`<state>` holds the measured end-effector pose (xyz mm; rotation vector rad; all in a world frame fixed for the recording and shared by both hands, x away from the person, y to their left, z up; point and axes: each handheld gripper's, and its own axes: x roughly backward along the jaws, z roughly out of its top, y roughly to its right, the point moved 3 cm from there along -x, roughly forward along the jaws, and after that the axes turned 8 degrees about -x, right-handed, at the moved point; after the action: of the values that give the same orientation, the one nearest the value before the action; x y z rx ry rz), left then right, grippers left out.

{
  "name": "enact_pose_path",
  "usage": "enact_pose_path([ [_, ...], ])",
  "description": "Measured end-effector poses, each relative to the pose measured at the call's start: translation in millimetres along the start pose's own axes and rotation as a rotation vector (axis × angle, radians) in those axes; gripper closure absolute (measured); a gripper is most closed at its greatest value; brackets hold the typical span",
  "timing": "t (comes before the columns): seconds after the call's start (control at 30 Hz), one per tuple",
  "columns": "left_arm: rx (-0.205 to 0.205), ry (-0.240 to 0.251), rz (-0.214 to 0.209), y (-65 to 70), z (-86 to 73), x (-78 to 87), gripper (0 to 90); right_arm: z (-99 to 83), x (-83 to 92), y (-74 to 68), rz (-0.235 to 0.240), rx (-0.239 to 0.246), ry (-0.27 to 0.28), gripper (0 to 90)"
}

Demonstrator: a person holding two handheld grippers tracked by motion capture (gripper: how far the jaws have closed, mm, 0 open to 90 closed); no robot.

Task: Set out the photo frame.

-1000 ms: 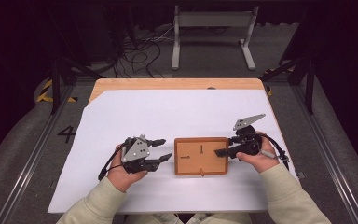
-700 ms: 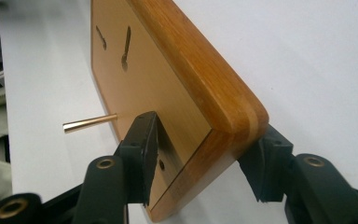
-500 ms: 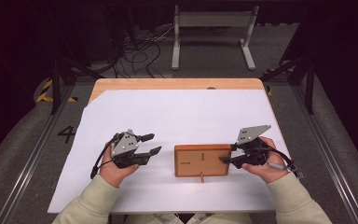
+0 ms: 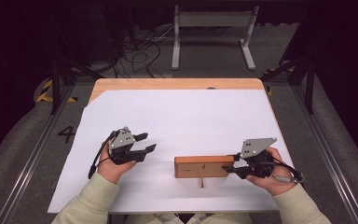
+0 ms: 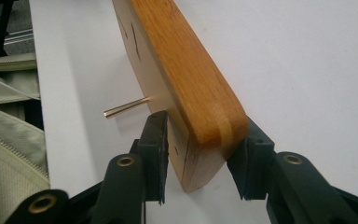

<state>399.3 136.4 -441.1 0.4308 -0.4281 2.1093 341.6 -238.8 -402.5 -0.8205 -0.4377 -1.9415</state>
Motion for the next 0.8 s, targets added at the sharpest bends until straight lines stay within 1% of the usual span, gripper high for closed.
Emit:
enact_pose_path([
  [0.07, 0.022, 0.003, -0.006, -1.3, -1.6, -0.3, 45.9, -2.4, 0.6, -3.6, -0.002, 0.003, 0.006, 60.9],
  [0.23, 0.043, 0.002, -0.001, -3.1, -3.9, -0.2, 45.6, -5.7, 1.3, -9.6, 0.001, 0.003, 0.004, 59.7],
  [0.3, 0.045, 0.001, -0.004, -3.6, -4.7, -0.6, 45.6, -7.1, 1.5, -13.1, 0.007, 0.003, -0.006, 58.6],
  [0.37, 0.045, -0.002, -0.005, -3.3, -4.9, -1.0, 45.5, -9.5, 0.8, -17.1, 0.026, -0.006, -0.021, 56.5],
  [0.43, 0.042, 0.000, -0.006, -2.7, -4.4, -1.4, 45.4, -12.0, -1.3, -20.9, 0.036, 0.006, -0.035, 54.1],
  [0.6, 0.048, -0.001, -0.010, -2.2, -4.4, -1.9, 44.9, -14.1, -4.2, -26.7, 0.026, 0.023, -0.043, 52.4],
  [0.7, 0.048, 0.000, -0.010, -2.3, -4.4, -1.8, 44.9, -14.5, -3.7, -26.7, 0.027, 0.014, -0.040, 50.4],
  [0.8, 0.051, -0.003, -0.013, -2.4, -4.9, -1.9, 44.5, -16.9, -2.5, -26.6, 0.024, -0.010, -0.035, 45.1],
])
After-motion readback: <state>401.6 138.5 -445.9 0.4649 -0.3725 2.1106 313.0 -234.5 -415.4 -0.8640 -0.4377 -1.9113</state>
